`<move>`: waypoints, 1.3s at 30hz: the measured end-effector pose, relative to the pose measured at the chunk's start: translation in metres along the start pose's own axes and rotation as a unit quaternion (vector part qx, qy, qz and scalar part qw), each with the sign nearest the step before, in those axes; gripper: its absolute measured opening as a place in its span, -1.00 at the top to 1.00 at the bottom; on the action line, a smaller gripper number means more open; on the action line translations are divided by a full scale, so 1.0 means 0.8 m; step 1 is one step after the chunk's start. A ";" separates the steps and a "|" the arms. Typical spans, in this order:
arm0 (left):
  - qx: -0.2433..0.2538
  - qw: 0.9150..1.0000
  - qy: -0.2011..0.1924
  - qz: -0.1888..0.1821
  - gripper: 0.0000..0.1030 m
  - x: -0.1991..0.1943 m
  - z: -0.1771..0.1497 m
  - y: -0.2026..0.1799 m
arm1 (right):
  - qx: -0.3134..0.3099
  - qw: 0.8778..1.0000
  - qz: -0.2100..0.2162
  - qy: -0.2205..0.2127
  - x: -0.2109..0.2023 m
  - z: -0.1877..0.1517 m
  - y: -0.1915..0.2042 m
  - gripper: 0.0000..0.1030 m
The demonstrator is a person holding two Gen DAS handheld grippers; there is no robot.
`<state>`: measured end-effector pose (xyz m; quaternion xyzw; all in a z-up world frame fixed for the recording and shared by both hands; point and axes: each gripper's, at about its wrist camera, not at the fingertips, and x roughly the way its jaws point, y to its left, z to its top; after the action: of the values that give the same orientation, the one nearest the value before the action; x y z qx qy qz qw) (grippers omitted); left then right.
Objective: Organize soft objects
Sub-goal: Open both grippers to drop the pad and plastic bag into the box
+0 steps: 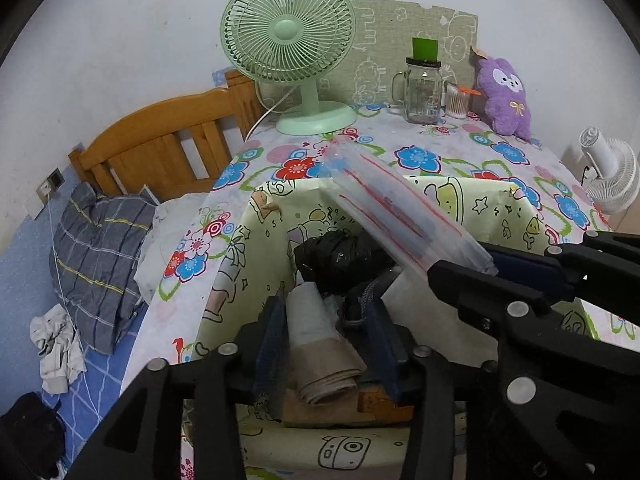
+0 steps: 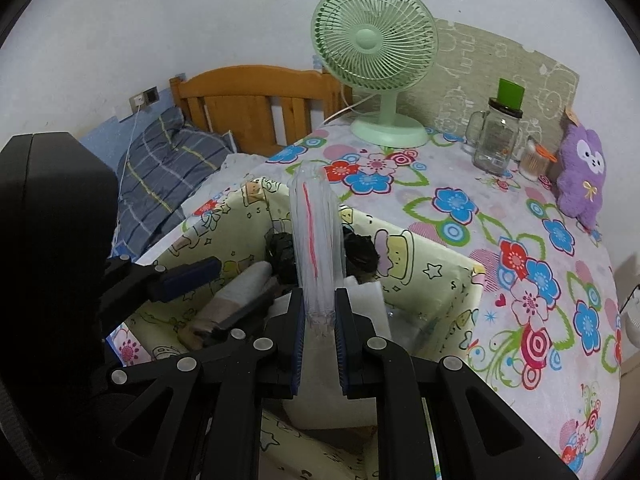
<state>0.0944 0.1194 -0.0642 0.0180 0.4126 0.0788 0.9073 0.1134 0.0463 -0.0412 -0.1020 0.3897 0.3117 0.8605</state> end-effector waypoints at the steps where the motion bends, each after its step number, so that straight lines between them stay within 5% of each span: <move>1: -0.001 1.000 0.001 0.003 -0.13 0.001 0.000 0.001 | -0.001 1.000 0.002 0.001 0.000 0.000 0.000 0.69; 10: -0.009 1.000 0.008 -0.002 -0.22 0.003 -0.001 0.004 | -0.016 1.000 0.002 0.009 0.002 0.002 0.004 0.52; 12: -0.010 1.000 0.009 -0.004 -0.22 0.003 -0.001 0.004 | -0.014 1.000 -0.004 0.009 0.001 0.002 0.002 0.38; 17: -0.018 1.000 0.007 -0.009 -0.31 -0.001 0.000 0.005 | 0.007 1.000 -0.023 0.001 -0.005 0.002 -0.013 -0.35; 19: -0.025 1.000 0.004 -0.009 -0.37 -0.003 0.002 0.005 | 0.017 0.999 -0.028 -0.005 -0.009 0.001 -0.018 -0.42; 29: -0.030 0.999 -0.012 -0.027 -0.64 -0.022 0.008 -0.004 | 0.036 0.998 -0.038 -0.023 -0.032 -0.001 -0.031 -0.54; 39: -0.034 0.998 -0.038 -0.040 -0.69 -0.049 0.019 -0.022 | 0.074 0.994 -0.061 -0.049 -0.067 -0.007 -0.053 -0.77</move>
<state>0.0830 0.0960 -0.0267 -0.0267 0.3749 0.0554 0.9250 0.1093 -0.0138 -0.0087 -0.0460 0.3625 0.2333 0.9011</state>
